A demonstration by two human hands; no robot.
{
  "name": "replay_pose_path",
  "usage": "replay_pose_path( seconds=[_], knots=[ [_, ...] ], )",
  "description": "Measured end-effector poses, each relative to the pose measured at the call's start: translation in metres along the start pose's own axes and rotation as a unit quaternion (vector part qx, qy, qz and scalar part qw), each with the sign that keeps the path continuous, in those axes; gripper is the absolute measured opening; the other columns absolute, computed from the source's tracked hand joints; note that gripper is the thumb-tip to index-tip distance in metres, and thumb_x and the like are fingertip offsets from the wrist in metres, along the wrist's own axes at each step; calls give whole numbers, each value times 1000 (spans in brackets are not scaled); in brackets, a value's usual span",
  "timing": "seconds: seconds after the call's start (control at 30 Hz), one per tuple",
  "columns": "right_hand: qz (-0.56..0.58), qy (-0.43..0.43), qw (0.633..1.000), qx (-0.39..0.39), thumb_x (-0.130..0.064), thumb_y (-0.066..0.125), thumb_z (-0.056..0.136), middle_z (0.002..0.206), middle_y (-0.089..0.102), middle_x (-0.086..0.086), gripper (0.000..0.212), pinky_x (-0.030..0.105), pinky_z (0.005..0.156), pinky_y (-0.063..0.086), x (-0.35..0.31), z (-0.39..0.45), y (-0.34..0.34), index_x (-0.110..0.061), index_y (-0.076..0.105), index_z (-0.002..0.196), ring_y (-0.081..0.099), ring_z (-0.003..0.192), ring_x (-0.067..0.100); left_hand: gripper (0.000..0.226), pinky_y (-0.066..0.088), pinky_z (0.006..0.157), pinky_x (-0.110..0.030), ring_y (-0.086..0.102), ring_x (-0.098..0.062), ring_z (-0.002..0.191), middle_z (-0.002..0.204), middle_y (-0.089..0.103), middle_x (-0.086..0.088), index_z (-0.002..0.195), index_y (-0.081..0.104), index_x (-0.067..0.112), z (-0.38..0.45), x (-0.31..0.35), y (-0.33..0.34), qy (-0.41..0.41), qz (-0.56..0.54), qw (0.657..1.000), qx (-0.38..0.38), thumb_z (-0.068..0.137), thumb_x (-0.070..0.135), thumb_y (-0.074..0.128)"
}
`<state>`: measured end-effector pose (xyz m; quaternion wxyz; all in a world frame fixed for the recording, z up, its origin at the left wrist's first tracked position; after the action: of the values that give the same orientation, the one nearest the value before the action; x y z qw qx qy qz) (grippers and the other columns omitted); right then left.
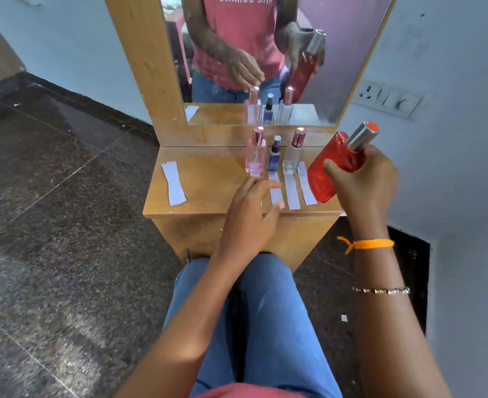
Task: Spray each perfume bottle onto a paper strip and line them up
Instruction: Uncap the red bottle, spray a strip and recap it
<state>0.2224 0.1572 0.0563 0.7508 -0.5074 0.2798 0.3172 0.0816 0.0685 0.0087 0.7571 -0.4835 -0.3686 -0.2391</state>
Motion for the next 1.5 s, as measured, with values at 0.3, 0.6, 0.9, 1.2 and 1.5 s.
replay_pose_path(
  seconds=[0.3,0.6,0.9,1.2,1.5],
  knots=[
    [-23,7,999,-30,-26,68,80,107,70,11,33,31,81,47,-1,26,35,-8,63,107,63,97,28,24,35,81,-16,56,-13,104,104,55,11,109,63,18,9,-7,6,-36,9,999,-5,85,13,63],
    [-28,17,999,-19,-25,67,78,103,70,10,31,28,75,43,8,37,37,-8,64,103,64,95,28,35,40,100,-45,42,-31,127,129,59,-6,123,58,9,22,1,50,112,180,974,-85,89,15,53],
    [-19,5,1000,-12,-28,69,78,100,71,8,30,31,77,47,8,44,34,-10,64,101,65,91,25,41,13,118,-48,9,-31,145,145,44,-1,137,45,12,31,-10,69,106,231,954,-157,99,24,37],
    [-19,8,1000,-24,-29,69,77,99,72,7,30,32,77,48,9,42,46,-12,64,101,65,90,25,35,21,113,-51,21,-34,142,139,52,-2,129,53,9,28,-7,74,111,194,965,-137,97,19,44],
    [-50,3,998,-36,-33,69,80,101,71,7,33,30,76,47,9,39,55,-14,62,106,65,93,27,43,29,111,-51,26,-32,141,143,47,-2,134,48,9,24,-12,73,112,164,971,-133,97,24,33]
  ],
)
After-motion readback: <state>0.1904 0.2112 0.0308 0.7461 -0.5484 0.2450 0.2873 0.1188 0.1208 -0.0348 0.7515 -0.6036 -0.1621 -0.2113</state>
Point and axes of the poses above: each hand's wrist, its own z-axis towards the middle knuckle, its own y-axis out of the palm, x = y × z, the point moved 1 cm from there along z, towards the middle knuckle
